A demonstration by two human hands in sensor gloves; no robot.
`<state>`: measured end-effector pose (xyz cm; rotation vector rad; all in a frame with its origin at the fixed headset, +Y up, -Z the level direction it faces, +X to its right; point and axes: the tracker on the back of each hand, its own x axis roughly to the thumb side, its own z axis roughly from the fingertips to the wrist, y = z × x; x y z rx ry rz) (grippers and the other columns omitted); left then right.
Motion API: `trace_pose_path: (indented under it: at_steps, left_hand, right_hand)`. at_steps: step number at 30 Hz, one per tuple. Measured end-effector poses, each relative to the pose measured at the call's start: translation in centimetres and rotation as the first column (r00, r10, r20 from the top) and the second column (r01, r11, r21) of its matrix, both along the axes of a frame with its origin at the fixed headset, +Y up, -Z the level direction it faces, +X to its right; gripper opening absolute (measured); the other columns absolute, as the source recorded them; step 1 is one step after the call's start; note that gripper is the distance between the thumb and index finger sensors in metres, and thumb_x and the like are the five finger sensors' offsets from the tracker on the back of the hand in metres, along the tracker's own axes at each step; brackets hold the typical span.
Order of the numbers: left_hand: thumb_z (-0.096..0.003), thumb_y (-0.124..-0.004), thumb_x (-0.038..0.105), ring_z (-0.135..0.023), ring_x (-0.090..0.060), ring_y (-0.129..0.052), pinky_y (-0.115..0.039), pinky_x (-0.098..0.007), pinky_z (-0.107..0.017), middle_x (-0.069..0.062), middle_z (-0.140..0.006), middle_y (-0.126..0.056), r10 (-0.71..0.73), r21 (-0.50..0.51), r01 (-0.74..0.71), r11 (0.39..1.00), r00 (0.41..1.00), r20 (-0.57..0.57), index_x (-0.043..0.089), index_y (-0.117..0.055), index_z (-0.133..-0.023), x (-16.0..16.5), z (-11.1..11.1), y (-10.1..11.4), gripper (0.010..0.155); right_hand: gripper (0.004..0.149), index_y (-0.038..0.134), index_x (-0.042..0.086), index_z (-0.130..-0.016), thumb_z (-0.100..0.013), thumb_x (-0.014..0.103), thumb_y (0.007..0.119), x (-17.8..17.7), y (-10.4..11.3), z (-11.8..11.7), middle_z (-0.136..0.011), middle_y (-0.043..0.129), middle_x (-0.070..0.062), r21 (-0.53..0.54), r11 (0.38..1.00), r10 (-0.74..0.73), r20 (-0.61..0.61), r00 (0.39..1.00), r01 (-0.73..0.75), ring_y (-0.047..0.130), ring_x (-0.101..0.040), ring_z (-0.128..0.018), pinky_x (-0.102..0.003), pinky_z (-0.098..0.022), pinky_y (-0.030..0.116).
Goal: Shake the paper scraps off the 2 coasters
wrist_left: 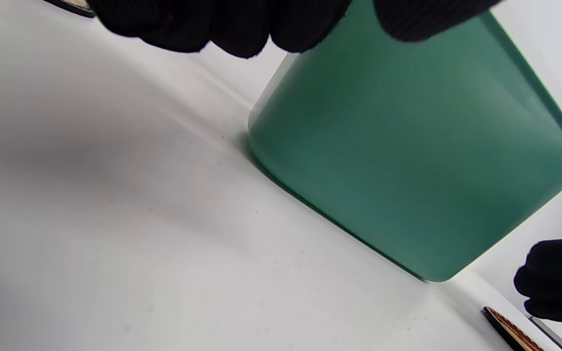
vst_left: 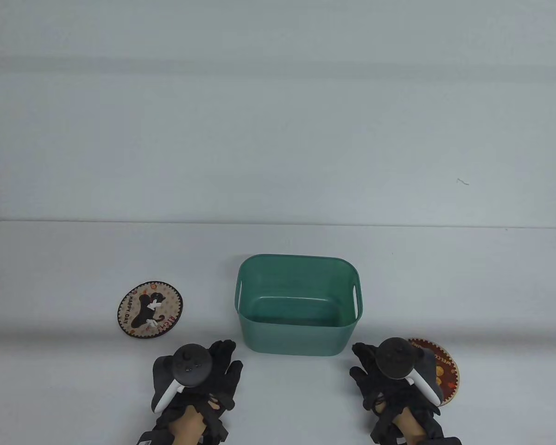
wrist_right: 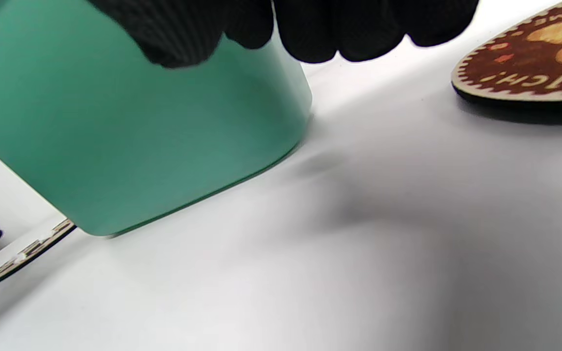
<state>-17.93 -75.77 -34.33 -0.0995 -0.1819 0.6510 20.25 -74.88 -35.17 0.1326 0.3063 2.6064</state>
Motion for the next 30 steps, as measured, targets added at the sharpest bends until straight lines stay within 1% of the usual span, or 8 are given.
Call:
trace_pose_path:
  at_steps: [17, 20, 27, 30]
  left_hand:
    - [-0.0481, -0.064, 0.049, -0.09, -0.049, -0.059, -0.06, -0.055, -0.064, -0.018, -0.102, -0.056, -0.003, -0.036, 0.004, 0.999, 1.0, 0.029, 0.015, -0.054, -0.1, 0.56, -0.21, -0.34, 0.063]
    - [-0.0481, -0.064, 0.049, -0.09, -0.049, -0.06, -0.061, -0.055, -0.064, -0.017, -0.102, -0.056, -0.063, -0.03, 0.064, 0.997, 0.997, 0.044, 0.015, -0.054, -0.1, 0.74, -0.31, -0.3, 0.063]
    - [-0.0482, -0.064, 0.049, -0.09, -0.049, -0.06, -0.061, -0.055, -0.064, -0.018, -0.102, -0.056, -0.039, -0.04, 0.041, 0.998, 0.997, 0.059, 0.015, -0.054, -0.1, 0.96, -0.39, -0.38, 0.063]
    - [-0.0482, -0.064, 0.049, -0.09, -0.049, -0.06, -0.061, -0.055, -0.064, -0.017, -0.102, -0.056, -0.032, -0.047, 0.035, 0.998, 0.997, 0.064, 0.015, -0.054, -0.1, 0.99, -0.41, -0.41, 0.063]
  right_hand:
    - [0.058, 0.043, 0.025, -0.095, -0.046, 0.039, 0.069, -0.33, -0.22, 0.07, -0.101, 0.048, -0.008, -0.017, 1.0, -0.008, -0.015, 1.0, 0.008, 0.055, -0.033, -0.092, -0.05, -0.065, 0.053]
    - [0.058, 0.043, 0.025, -0.095, -0.045, 0.039, 0.069, -0.4, -0.25, 0.08, -0.101, 0.048, -0.008, -0.015, 1.0, -0.005, -0.017, 1.0, 0.005, 0.055, -0.033, -0.092, -0.05, -0.065, 0.053]
    - [0.058, 0.043, 0.025, -0.095, -0.046, 0.039, 0.069, -0.5, -0.21, 0.09, -0.101, 0.048, -0.008, -0.017, 1.0, -0.014, -0.019, 1.0, 0.014, 0.055, -0.033, -0.092, -0.05, -0.065, 0.053]
    - [0.057, 0.044, 0.025, -0.095, -0.045, 0.039, 0.069, -0.56, 0.02, 0.12, -0.101, 0.049, -0.007, 0.014, 0.999, -0.038, -0.03, 0.999, 0.039, 0.056, -0.032, -0.092, -0.05, -0.065, 0.053]
